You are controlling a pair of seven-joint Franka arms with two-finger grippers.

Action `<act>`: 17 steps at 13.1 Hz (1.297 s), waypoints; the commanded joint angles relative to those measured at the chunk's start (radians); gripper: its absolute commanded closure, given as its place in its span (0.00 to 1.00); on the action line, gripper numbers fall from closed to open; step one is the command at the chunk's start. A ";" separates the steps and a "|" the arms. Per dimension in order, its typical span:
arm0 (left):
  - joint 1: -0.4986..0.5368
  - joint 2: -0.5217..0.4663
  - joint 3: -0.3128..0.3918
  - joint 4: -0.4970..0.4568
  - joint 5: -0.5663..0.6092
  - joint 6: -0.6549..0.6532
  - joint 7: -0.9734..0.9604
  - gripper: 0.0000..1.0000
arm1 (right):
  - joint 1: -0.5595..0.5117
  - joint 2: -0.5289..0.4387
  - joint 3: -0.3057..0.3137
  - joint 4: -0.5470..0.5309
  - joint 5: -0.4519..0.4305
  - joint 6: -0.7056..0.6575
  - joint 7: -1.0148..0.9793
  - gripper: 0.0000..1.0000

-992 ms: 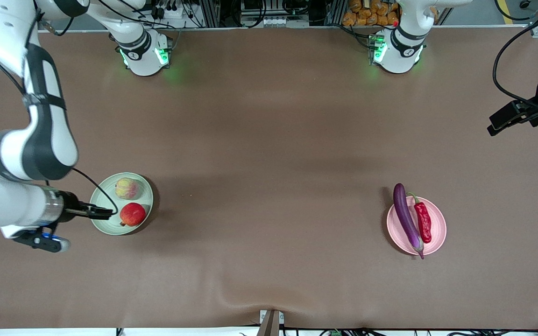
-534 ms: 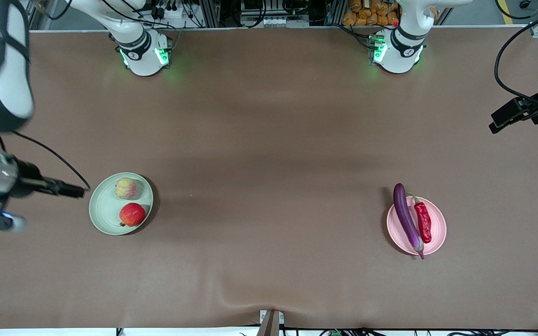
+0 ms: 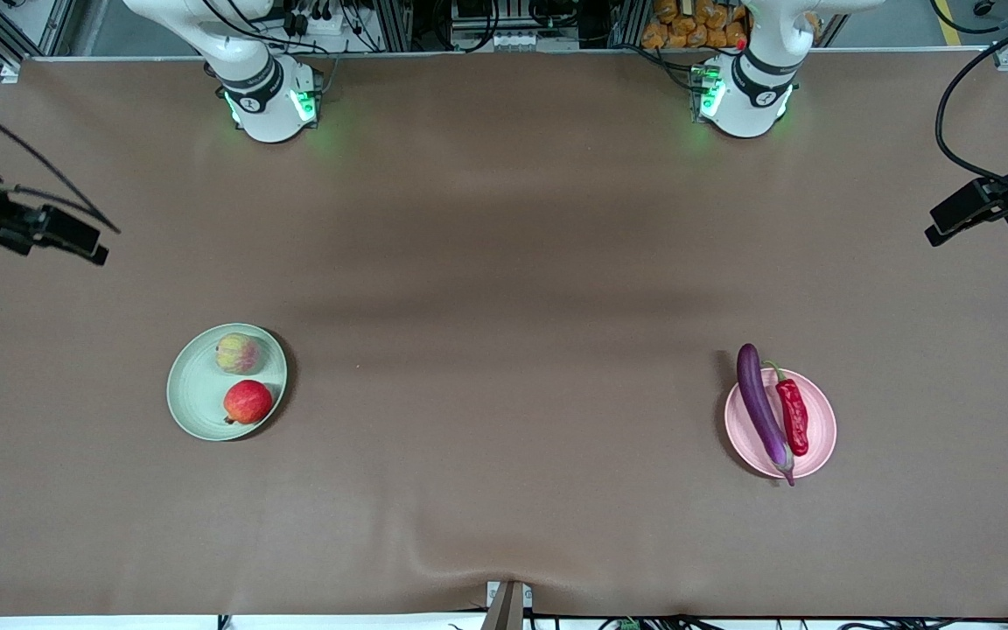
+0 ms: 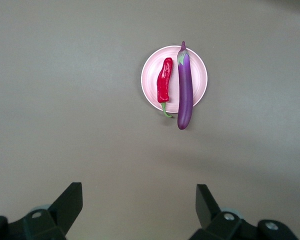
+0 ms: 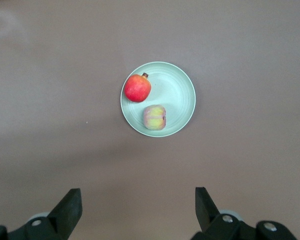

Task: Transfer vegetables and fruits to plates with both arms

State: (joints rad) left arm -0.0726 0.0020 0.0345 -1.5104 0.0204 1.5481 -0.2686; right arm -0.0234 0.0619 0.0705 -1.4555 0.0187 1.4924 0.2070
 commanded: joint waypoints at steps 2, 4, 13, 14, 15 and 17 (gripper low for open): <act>0.005 -0.027 0.001 -0.019 -0.016 -0.013 0.022 0.00 | -0.020 -0.157 0.015 -0.244 -0.009 0.107 -0.020 0.00; 0.004 -0.028 -0.002 -0.017 -0.016 -0.020 0.022 0.00 | -0.016 -0.152 0.015 -0.254 -0.009 0.112 -0.020 0.00; -0.003 -0.037 -0.024 -0.008 -0.013 -0.114 0.144 0.00 | -0.027 -0.128 0.015 -0.212 0.001 0.164 -0.083 0.00; -0.004 -0.046 -0.028 -0.008 -0.013 -0.115 0.144 0.00 | -0.027 -0.128 0.015 -0.212 0.001 0.169 -0.153 0.00; -0.007 -0.047 -0.030 -0.007 -0.010 -0.115 0.146 0.00 | -0.029 -0.128 0.015 -0.212 0.001 0.172 -0.206 0.00; -0.009 -0.045 -0.031 0.009 -0.010 -0.115 0.146 0.00 | -0.030 -0.125 0.015 -0.212 0.003 0.172 -0.210 0.00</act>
State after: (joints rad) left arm -0.0817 -0.0227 0.0046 -1.5070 0.0203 1.4479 -0.1405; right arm -0.0342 -0.0517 0.0727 -1.6616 0.0187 1.6587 0.0303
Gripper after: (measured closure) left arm 0.000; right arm 0.000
